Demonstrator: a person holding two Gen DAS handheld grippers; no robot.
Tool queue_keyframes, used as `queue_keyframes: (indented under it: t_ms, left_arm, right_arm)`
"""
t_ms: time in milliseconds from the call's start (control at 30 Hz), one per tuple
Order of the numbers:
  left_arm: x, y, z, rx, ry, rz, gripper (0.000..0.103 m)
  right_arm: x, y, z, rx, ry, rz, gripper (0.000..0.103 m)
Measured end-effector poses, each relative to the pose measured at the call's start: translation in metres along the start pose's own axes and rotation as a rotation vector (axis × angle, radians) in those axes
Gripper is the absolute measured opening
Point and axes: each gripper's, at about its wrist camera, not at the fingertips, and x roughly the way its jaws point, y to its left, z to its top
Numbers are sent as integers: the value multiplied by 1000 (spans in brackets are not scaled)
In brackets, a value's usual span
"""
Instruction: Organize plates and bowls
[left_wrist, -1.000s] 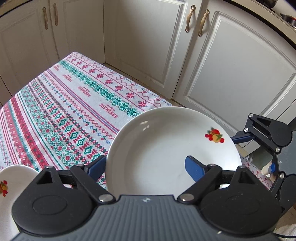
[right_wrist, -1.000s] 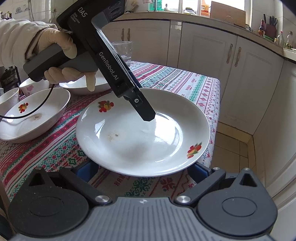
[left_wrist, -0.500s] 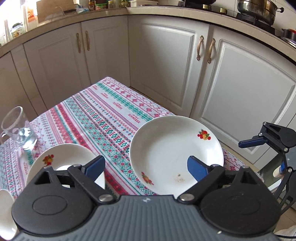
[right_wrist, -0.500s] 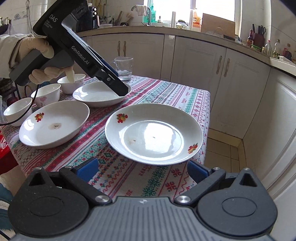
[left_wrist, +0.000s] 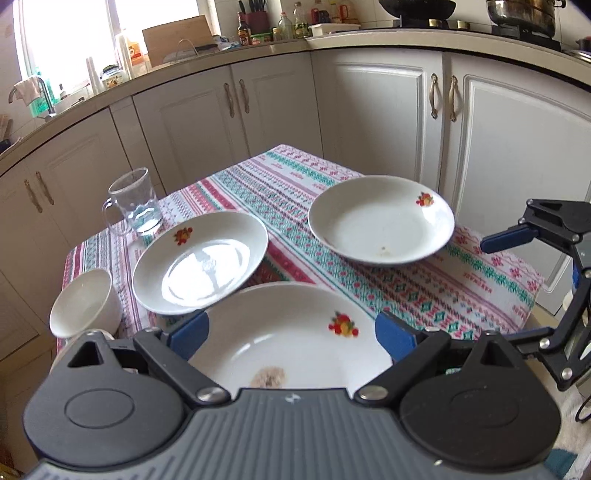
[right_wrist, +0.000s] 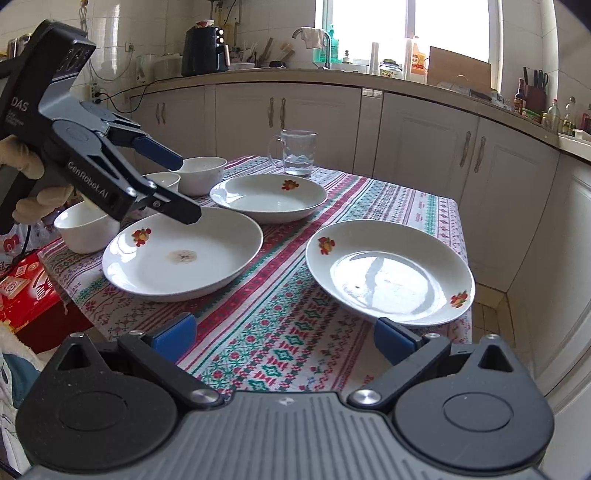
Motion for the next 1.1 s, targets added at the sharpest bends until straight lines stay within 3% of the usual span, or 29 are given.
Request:
queue_keyframes:
  t_ms: [233,533,1100]
  left_arm:
    - [-7,7,-38,-142,53,-10,96]
    - [-11,21,-45,-130,53,9,96]
    - [17,60,-26,-102,164,-31,96]
  right_arm:
    - [16,21,-11,26,17,66,103]
    - [45,50,-2,-32,51,117,103]
    - [79,60,6,-121,108,169,103]
